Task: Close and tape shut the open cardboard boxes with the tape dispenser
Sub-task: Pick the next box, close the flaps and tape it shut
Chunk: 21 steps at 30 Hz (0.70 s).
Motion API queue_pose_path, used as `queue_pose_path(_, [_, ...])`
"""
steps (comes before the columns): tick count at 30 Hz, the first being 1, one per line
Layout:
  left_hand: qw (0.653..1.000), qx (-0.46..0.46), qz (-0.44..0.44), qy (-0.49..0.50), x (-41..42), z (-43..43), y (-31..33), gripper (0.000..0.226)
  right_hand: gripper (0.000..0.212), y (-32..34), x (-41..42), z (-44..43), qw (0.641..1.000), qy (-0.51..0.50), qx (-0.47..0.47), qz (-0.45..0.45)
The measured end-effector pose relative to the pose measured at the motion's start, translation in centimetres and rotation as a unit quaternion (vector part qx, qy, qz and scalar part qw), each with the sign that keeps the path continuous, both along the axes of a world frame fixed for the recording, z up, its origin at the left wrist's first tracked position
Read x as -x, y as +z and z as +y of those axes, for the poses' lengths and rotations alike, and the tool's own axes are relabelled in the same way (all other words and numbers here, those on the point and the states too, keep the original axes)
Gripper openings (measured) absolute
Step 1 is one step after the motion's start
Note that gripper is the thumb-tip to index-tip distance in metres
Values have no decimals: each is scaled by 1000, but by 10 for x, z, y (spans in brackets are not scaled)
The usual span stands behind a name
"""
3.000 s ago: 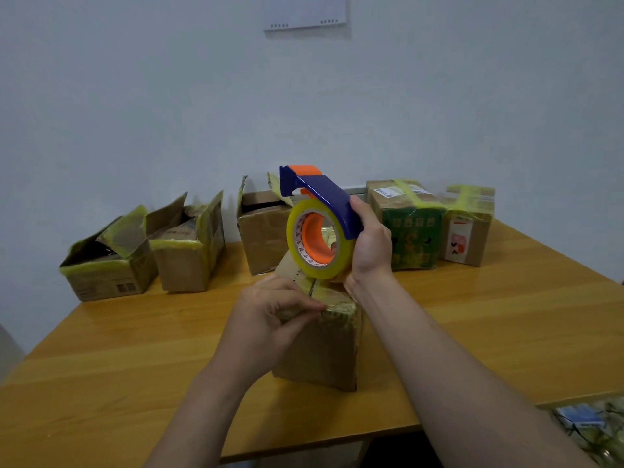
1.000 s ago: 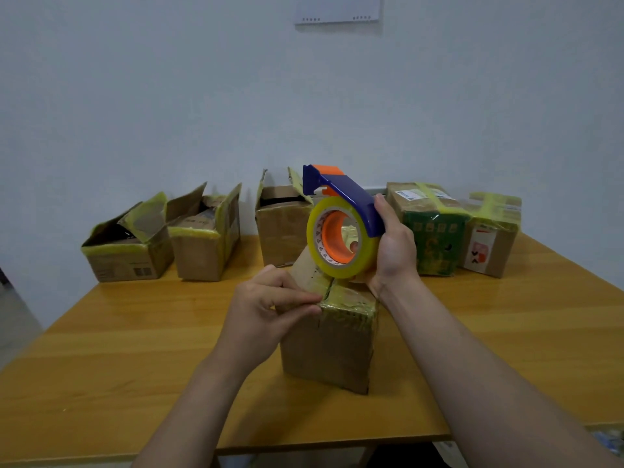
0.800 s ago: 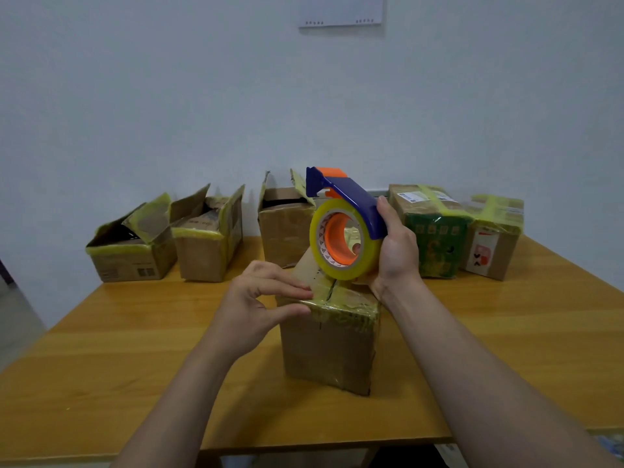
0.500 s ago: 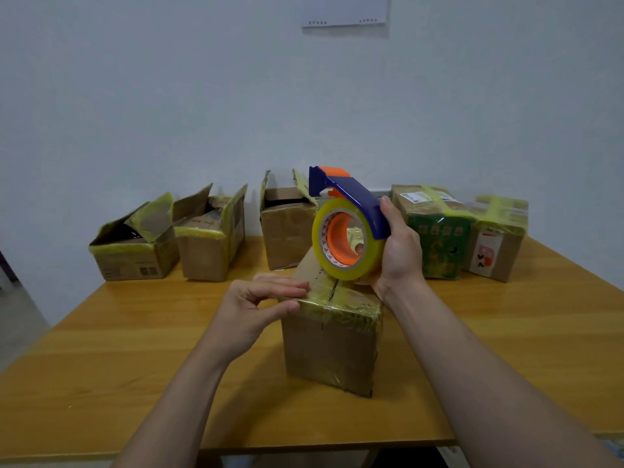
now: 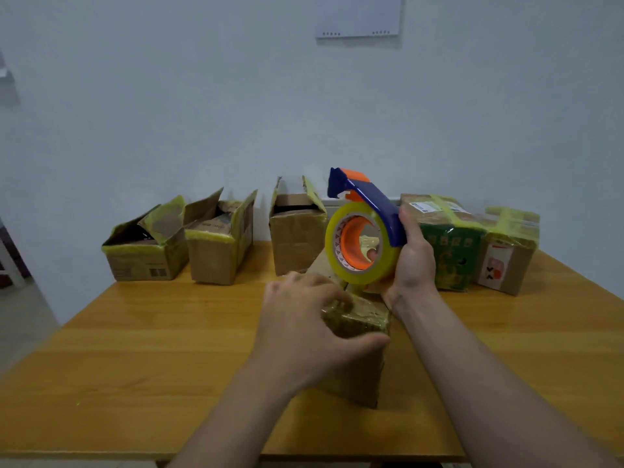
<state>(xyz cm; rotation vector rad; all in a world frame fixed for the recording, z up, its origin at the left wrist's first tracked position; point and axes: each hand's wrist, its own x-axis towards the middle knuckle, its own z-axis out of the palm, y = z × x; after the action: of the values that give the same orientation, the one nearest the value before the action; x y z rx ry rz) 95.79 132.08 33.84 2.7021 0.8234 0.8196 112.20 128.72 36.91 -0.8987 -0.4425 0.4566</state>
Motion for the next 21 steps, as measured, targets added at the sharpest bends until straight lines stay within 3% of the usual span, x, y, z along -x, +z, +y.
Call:
queue_pose_path(3, [996,-41,49,56,-22,-24,-2,85,39,2,-4,-4,998,-15,-31,44])
queue_pose_path(6, [997,-44,9,68,-28,-19,-8,66,37,8,-12,-11,998,-42,-38,32])
queue_pose_path(11, [1000,5,-7,-1,-9,10,2,41,31,18,-27,-28,996,-73,-42,-2])
queue_pose_path(14, [996,80,-8,-46,11,38,11,28,28,20,-32,-34,997,-73,-37,-16])
queue_pose_path(16, [994,105,6,-32,17,56,14,32,27,20,-33,-37,996,-73,-33,-26])
queue_pose_path(21, [990,32,-16,133,8,71,15,54,30,17,-31,-35,996,-69,-27,-51])
